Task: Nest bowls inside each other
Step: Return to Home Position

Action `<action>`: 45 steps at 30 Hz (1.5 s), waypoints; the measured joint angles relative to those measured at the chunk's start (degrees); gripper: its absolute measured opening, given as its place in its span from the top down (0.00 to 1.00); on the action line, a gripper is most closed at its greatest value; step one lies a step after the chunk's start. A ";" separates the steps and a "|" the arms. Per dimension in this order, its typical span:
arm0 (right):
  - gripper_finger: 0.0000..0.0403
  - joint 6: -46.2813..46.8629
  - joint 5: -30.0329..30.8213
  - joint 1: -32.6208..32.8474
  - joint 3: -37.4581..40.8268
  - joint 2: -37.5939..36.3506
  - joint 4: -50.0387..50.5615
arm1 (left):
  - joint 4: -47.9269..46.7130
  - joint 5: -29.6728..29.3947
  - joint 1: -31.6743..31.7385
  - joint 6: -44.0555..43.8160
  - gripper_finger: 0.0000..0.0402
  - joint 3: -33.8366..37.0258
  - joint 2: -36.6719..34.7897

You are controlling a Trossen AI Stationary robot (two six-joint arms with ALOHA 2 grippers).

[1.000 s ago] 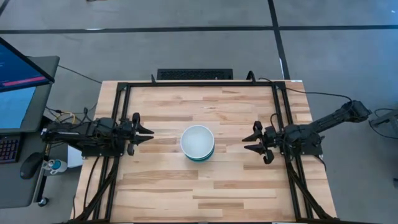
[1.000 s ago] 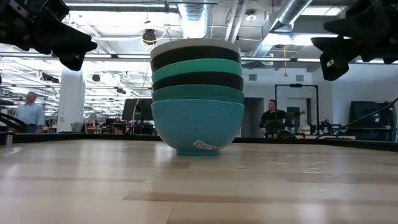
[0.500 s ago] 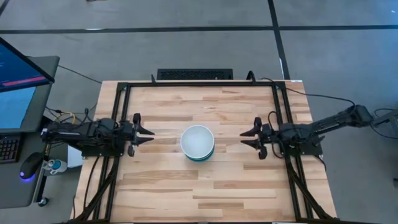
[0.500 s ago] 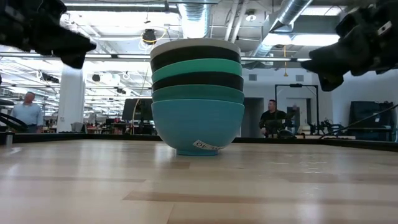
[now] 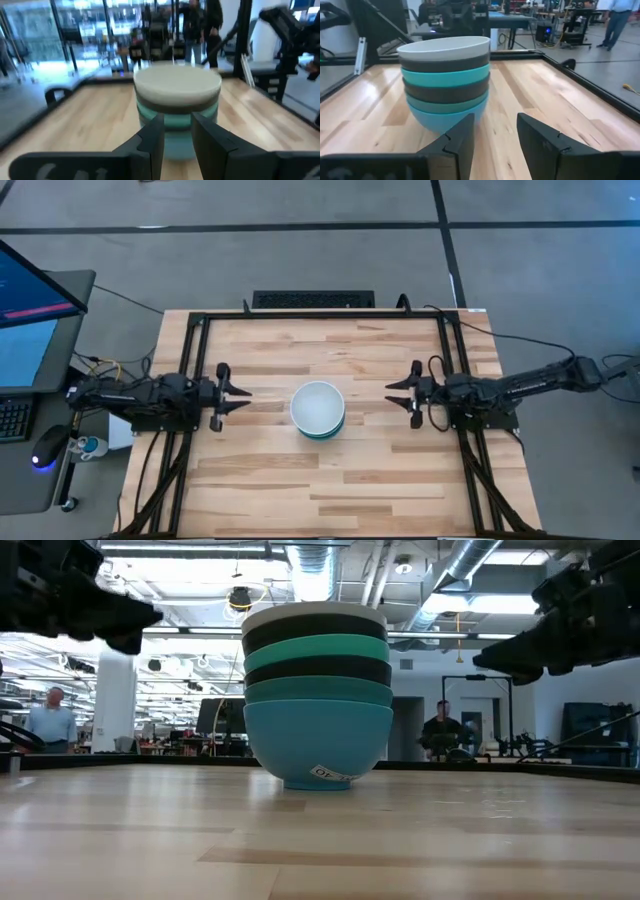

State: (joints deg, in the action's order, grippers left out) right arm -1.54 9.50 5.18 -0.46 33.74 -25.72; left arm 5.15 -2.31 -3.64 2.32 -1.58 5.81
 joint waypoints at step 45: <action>0.58 11.13 -0.47 -2.12 -0.01 -3.13 2.67 | -2.99 -3.04 0.00 -0.04 0.78 0.87 0.23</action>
State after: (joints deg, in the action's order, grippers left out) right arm 9.59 9.03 3.06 -0.47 30.61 -23.05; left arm 2.15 -5.35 -3.64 2.28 -0.71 6.04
